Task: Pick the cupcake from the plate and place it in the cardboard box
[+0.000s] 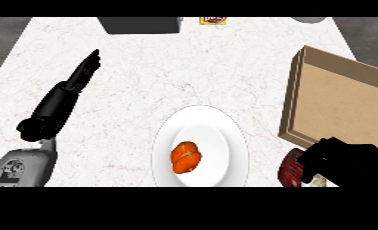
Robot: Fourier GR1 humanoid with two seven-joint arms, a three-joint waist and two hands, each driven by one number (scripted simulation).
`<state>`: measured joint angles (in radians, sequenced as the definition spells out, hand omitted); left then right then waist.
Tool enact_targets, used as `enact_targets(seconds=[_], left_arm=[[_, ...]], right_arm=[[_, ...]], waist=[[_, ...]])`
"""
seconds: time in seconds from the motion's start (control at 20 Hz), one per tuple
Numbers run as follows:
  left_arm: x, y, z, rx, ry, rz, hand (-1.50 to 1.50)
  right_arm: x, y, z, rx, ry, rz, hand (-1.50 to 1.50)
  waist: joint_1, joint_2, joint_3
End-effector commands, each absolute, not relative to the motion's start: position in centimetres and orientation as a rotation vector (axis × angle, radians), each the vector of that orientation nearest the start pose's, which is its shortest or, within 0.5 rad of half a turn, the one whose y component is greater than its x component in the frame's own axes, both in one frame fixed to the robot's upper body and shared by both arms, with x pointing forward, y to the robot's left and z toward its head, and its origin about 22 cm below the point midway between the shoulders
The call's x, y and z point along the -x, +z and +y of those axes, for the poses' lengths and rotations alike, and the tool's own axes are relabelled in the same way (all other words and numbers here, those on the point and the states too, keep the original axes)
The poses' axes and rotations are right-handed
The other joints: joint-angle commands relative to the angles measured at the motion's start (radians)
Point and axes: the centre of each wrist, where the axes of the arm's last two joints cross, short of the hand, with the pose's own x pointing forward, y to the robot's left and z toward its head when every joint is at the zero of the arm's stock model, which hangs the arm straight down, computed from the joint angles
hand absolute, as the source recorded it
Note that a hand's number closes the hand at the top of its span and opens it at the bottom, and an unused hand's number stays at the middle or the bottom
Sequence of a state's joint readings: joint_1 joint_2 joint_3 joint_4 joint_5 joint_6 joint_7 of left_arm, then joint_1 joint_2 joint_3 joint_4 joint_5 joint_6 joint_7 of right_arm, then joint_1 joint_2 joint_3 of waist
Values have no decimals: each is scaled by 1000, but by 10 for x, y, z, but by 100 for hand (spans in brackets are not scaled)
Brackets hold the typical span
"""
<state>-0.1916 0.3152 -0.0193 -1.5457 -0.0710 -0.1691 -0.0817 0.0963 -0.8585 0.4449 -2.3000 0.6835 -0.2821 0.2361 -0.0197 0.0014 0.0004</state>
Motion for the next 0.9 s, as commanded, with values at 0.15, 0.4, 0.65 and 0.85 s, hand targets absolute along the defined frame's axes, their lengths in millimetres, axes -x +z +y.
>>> enact_targets(seconds=[0.15, 0.4, 0.65, 0.85], left_arm=[[-283, 60, 254, -105, -531, -1754, 0], [-289, 66, 266, -89, -550, -1745, 0], [-292, 67, 253, -92, -552, -1757, 0], [-292, 66, 266, -93, -554, -1754, 0]], right_arm=[[-199, 191, -286, 842, 809, -1869, 150], [-233, 198, -355, 973, 869, -1749, 150], [-255, 192, -394, 942, 1045, -1526, 150], [-263, 169, -427, 836, 1155, -1340, 150]], waist=[[24, 2, 1], [23, 2, 1], [39, 4, 0], [50, 8, 1]])
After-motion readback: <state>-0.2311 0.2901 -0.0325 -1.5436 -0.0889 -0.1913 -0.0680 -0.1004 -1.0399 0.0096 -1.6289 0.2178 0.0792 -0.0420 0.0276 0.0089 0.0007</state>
